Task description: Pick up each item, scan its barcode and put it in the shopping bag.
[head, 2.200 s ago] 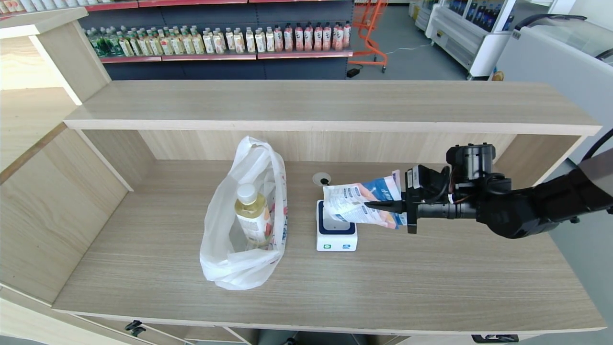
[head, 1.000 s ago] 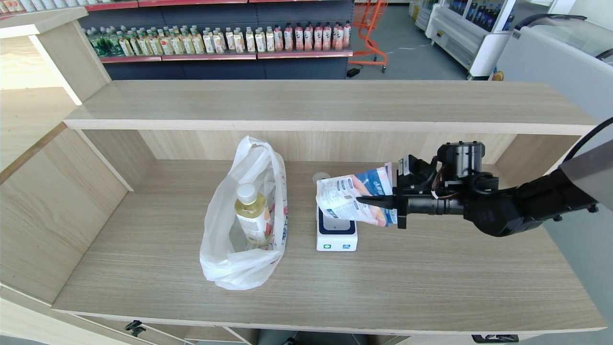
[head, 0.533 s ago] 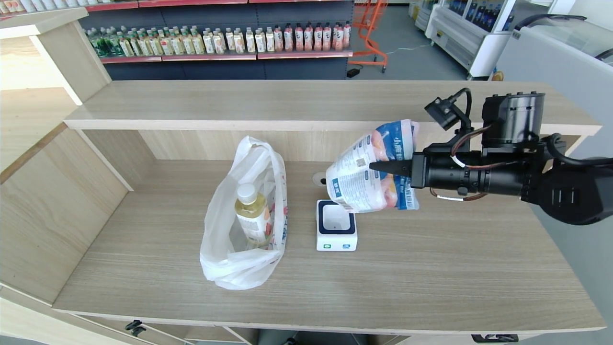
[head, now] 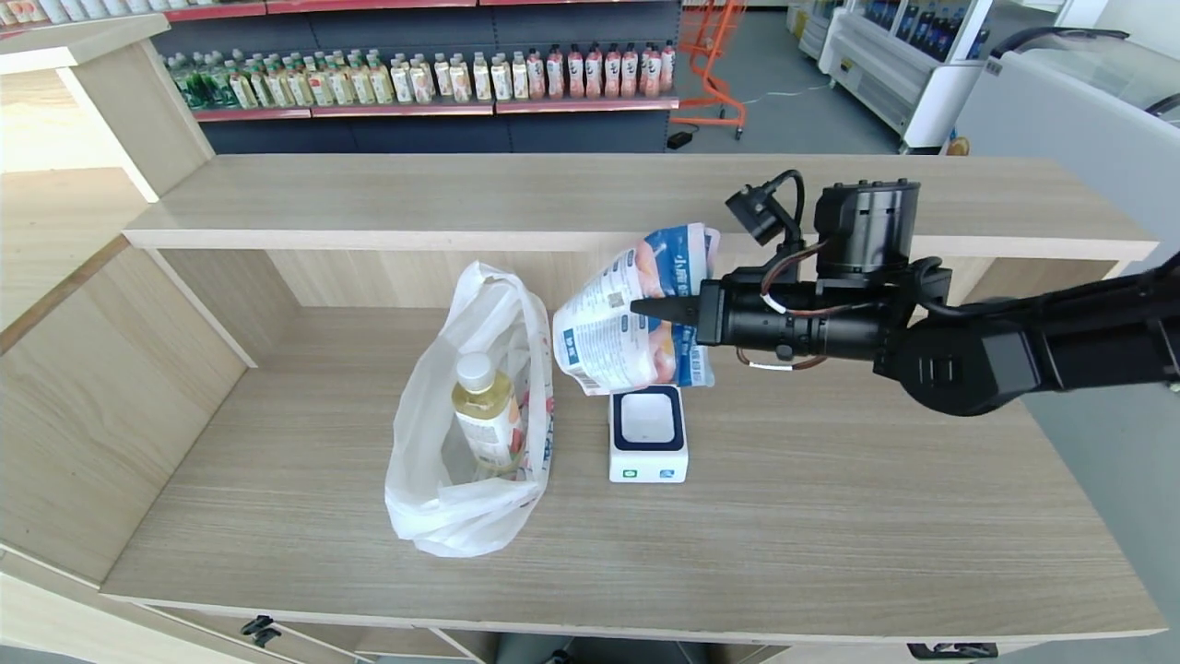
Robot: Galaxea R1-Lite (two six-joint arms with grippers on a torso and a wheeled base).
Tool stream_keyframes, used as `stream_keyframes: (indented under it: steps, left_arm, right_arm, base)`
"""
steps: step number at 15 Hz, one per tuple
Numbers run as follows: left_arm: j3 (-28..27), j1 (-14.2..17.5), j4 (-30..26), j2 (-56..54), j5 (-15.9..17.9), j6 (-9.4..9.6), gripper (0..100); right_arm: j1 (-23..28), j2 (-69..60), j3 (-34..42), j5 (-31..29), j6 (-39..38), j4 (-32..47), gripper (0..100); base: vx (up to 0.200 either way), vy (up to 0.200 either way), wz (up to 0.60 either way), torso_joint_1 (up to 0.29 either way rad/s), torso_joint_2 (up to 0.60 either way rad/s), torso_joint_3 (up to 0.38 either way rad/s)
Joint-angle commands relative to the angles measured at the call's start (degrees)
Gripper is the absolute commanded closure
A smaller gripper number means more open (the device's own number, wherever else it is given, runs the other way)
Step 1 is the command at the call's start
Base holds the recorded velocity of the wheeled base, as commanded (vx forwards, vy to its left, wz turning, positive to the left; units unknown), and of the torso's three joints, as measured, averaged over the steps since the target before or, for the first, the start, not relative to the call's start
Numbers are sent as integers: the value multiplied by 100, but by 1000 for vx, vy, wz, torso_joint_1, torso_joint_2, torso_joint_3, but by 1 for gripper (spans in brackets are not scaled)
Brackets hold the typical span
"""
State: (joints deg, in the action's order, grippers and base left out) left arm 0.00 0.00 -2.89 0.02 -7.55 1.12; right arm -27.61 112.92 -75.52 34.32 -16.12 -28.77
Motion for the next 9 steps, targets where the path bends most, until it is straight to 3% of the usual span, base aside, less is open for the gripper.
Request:
stream_keyframes:
  steps: [1, 9]
  left_arm:
    - [0, 0, -1, -2, -1, 2, 0]
    - [0, 0, -1, -2, -1, 2, 0]
  right_arm:
    - [-201, 802, -613, -206, -6, -76, 100]
    - [-333, 1848, -1747, -338, 82, -67, 100]
  base:
    - [0, 0, 0, 0, 0, 0]
    - [0, 0, 0, 0, 0, 0]
